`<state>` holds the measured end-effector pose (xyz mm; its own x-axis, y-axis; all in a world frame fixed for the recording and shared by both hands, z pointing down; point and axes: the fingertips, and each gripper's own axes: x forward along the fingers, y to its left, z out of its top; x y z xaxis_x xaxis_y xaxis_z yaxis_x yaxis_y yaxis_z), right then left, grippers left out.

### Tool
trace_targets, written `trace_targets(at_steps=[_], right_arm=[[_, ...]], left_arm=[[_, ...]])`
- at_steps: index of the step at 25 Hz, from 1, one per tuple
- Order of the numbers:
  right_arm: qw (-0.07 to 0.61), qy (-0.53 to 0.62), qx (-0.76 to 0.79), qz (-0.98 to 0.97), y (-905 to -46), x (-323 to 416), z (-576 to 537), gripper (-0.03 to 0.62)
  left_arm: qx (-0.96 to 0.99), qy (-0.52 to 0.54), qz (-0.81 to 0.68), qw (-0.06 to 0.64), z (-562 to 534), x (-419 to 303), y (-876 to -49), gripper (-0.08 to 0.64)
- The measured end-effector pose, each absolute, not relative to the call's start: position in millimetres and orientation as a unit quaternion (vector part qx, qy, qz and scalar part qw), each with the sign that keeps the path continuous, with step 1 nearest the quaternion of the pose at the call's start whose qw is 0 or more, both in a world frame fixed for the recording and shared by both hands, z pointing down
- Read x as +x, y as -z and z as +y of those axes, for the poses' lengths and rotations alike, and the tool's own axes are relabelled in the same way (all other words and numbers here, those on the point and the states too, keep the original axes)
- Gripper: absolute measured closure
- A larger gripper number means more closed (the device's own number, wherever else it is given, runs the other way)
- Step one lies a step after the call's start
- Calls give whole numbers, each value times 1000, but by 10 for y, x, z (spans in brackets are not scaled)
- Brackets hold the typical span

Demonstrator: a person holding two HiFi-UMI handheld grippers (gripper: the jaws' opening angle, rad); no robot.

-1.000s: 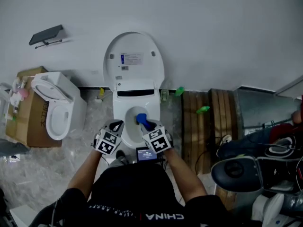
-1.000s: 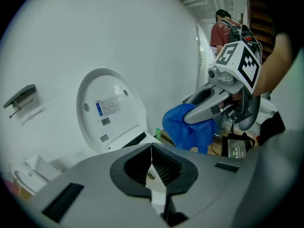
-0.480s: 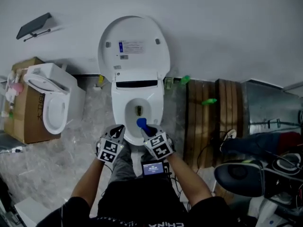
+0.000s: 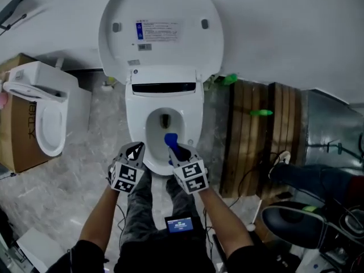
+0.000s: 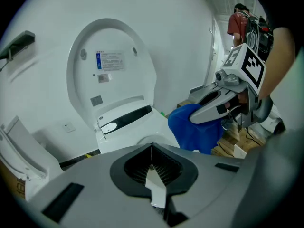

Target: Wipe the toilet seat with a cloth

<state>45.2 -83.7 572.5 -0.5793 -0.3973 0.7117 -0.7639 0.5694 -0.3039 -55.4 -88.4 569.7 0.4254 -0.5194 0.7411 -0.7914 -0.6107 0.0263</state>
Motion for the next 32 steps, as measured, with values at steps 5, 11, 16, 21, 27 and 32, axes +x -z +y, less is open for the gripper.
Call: trace_targets(at_steps=[5, 11, 16, 21, 27, 32], right_arm=[[294, -302, 366, -830, -6175, 447, -1286, 539], [297, -282, 390, -825, -6668, 474, -1800, 538], [301, -257, 415, -819, -6930, 515, -2232, 540], [304, -237, 437, -813, -7223, 487, -2574, 538], [324, -212, 445, -807, -7594, 319, -2818, 540], [314, -207, 452, -809, -7664, 220, -2899, 538]], left_arm=[[823, -353, -399, 198, -1140, -518, -6156, 548], [823, -347, -404, 199, -1435, -471, -6622, 548], [819, -347, -413, 197, -1692, -535, -6894, 548], [820, -342, -417, 190, -1901, -619, -7121, 548], [820, -332, -428, 184, -2064, -750, -7299, 548], [822, -314, -433, 193, -2132, -915, -7340, 548]])
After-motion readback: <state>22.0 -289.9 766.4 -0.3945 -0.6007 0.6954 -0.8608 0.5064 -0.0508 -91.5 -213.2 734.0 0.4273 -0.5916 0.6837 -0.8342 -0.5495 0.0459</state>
